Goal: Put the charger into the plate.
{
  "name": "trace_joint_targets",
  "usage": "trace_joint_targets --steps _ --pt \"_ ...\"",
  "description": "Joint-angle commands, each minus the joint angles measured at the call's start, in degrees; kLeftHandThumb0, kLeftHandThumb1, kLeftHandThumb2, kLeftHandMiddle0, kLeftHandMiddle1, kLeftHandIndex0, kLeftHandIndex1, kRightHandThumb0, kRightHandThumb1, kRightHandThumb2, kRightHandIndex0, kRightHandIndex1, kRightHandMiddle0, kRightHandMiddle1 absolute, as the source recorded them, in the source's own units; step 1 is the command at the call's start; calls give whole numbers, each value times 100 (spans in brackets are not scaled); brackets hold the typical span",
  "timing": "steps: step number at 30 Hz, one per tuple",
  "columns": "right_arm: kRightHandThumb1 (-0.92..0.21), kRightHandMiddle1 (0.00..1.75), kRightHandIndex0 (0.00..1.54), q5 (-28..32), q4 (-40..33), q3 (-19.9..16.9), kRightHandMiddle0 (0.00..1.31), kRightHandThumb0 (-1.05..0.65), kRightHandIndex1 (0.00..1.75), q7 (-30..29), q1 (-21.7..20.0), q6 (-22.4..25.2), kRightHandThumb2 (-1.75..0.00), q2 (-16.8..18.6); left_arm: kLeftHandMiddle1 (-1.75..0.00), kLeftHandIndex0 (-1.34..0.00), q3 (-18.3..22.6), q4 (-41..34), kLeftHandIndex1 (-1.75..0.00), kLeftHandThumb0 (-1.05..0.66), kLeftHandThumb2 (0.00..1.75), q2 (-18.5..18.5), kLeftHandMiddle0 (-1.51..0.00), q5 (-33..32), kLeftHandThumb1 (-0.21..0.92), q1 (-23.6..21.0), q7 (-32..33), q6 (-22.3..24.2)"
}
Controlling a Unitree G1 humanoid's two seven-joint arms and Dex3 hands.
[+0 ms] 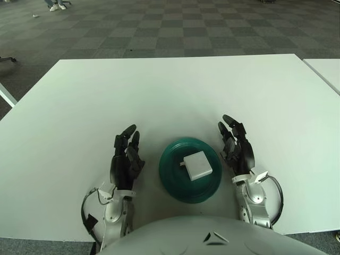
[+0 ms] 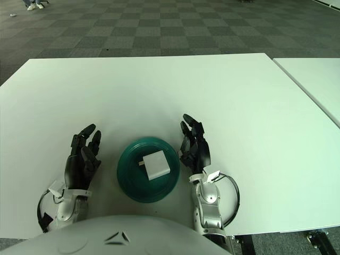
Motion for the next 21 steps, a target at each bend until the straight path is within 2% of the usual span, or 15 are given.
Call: trace_joint_targets --steps 1,12,21 --pt "-92 72 29 121 509 -194 0 -72 3 34 454 215 -87 -173 -10 0 -66 433 -88 -88 100 -194 -32 73 92 -34 122 93" --pt "-92 68 28 200 493 -242 0 -73 2 124 388 350 -87 -210 -8 0 -41 911 -83 -89 99 -139 -30 98 92 -279 133 -98" --pt "-92 70 29 213 321 -232 0 -72 2 103 456 399 -87 -161 -8 0 -269 627 -80 -89 99 -217 -31 213 92 -74 210 -113"
